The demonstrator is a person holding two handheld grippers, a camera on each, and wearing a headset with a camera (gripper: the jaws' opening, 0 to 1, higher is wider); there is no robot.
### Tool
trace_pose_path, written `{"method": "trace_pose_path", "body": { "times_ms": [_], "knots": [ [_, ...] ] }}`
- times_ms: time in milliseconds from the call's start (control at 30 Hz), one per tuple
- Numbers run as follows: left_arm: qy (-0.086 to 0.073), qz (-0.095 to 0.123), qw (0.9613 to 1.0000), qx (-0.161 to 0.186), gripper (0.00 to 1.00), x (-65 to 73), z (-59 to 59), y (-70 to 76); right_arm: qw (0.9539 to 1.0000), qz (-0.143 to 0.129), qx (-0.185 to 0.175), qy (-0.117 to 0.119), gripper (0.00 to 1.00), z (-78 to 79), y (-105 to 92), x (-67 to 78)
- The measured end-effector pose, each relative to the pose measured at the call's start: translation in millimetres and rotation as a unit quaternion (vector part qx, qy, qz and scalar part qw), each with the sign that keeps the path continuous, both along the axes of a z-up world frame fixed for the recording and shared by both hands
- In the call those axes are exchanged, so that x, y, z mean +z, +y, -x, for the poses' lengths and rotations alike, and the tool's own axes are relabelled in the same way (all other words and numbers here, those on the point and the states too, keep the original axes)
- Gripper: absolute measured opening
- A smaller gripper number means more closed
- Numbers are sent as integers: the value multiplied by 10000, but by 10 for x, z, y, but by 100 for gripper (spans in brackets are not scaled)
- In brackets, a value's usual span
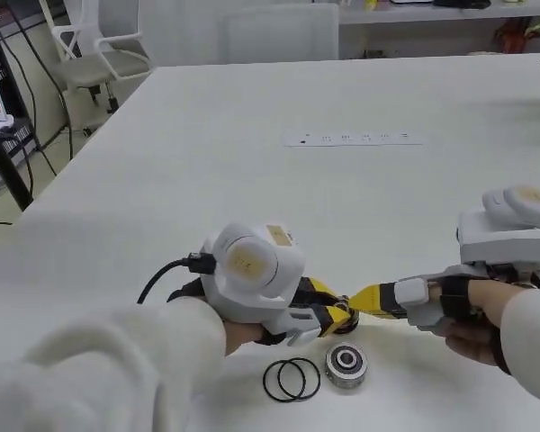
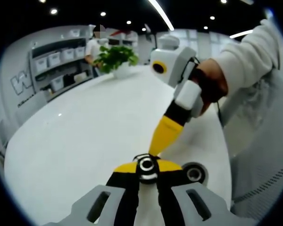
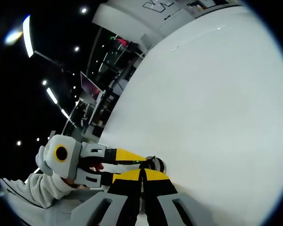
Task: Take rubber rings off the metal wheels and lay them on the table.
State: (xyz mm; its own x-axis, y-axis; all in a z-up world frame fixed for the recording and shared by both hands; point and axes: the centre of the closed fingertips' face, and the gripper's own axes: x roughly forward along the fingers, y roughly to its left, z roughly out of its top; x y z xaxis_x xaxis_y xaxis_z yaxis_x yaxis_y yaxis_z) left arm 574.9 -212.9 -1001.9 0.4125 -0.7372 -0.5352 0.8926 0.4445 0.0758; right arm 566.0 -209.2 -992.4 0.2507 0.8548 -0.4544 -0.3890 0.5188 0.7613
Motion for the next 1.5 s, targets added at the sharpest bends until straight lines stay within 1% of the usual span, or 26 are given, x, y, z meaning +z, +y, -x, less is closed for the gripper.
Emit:
{"method": "trace_pose_path", "body": {
  "times_ms": [133, 167, 200, 233, 267, 300, 333, 433, 533, 667, 700, 733, 767, 867, 933, 967, 1000, 1033, 1067, 1133, 1200, 1300, 1400, 1433, 1500],
  "knots": [
    [18, 33, 10000, 14, 14, 0, -1, 5, 10000, -56, 74, -26, 0, 24, 30, 29],
    [40, 61, 10000, 34, 14, 0, -2, 5, 9993, -379, 72, -2, 0, 27, 93, 129],
    [31, 58, 10000, 30, 14, 0, -3, 6, 9991, -421, 11, 11, 0, 8, 94, 163],
    [22, 51, 10000, 37, 14, 1, -4, 7, 9999, -131, 47, -86, 0, 5, 60, 103],
    [16, 45, 10000, 32, 14, 0, -1, 5, 9996, -88, 91, -241, 0, -4, 72, 105],
    [6, 40, 10000, 27, 14, 1, 0, 3, 9998, -133, 70, -157, 0, 1, 74, 107],
    [12, 45, 10000, 36, 14, 1, 0, 2, 9998, -144, 36, -123, 0, -4, 62, 100],
    [-5, 38, 10000, 33, 14, 1, -2, 2, 9999, -135, -66, -76, 0, -32, 22, 79],
    [-20, 34, 10000, 30, 14, 3, -1, -2, 9999, -68, -150, -38, 0, -42, -3, 50],
    [14, 1, 10000, 34, 14, 4, -5, -6, 9999, 24, -152, -35, 0, -39, -21, 18],
    [-8, -6, 10000, 28, 14, 20, -8, -15, 9999, 29, -155, -32, 0, -39, -23, 15],
    [-59, 46, 10000, 19, 14, 49, -15, -33, 9999, 29, -163, -25, 0, -41, -26, 14],
    [-81, -6, 10000, -24, 14, 47, -7, -35, 9998, 30, -171, -24, 0, -43, -28, 15],
    [-110, 8, 9999, -35, 16, 84, -13, -44, 9996, 67, -260, 5, 0, -59, -57, 2],
    [-138, 68, 9999, 2, 20, 135, -41, -32, 9994, 79, -339, 50, 0, -75, -88, -13],
    [-128, 123, 9998, 43, 21, 161, -53, -29, 9993, 86, -370, 57, 0, -85, -102, -14],
    [-84, 209, 9997, 102, 23, 201, -69, -23, 9992, 85, -388, 62, 0, -91, -110, -15],
    [-81, 256, 9996, 124, 24, 231, -81, -19, 9991, 80, -413, 64, 0, -96, -117, -12],
    [-134, 332, 9993, 110, 24, 297, -88, -23, 9991, 78, -422, 65, 0, -96, -117, -10],
    [-261, 396, 9988, 89, 24, 403, -101, -27, 9991, 79, -422, 65, 0, -95, -118, -7],
    [-313, 472, 9984, 81, 25, 501, -110, -26, 9991, 71, -412, 58, 0, -92, -114, -2],
    [-375, 569, 9976, 90, 34, 629, -119, -8, 9992, 59, -401, 52, 0, -92, -108, 6],
    [-446, 578, 9973, 81, 39, 760, -119, 14, 9991, 48, -412, 44, 0, -98, -110, 13],
    [-490, 673, 9965, 39, 41, 849, -100, 11, 9991, 34, -421, 53, 0, -101, -111, 15],
    [-486, 747, 9960, -29, 44, 946, -59, 15, 9990, 23, -434, 65, 0, -106, -114, 13]
  ]
}}
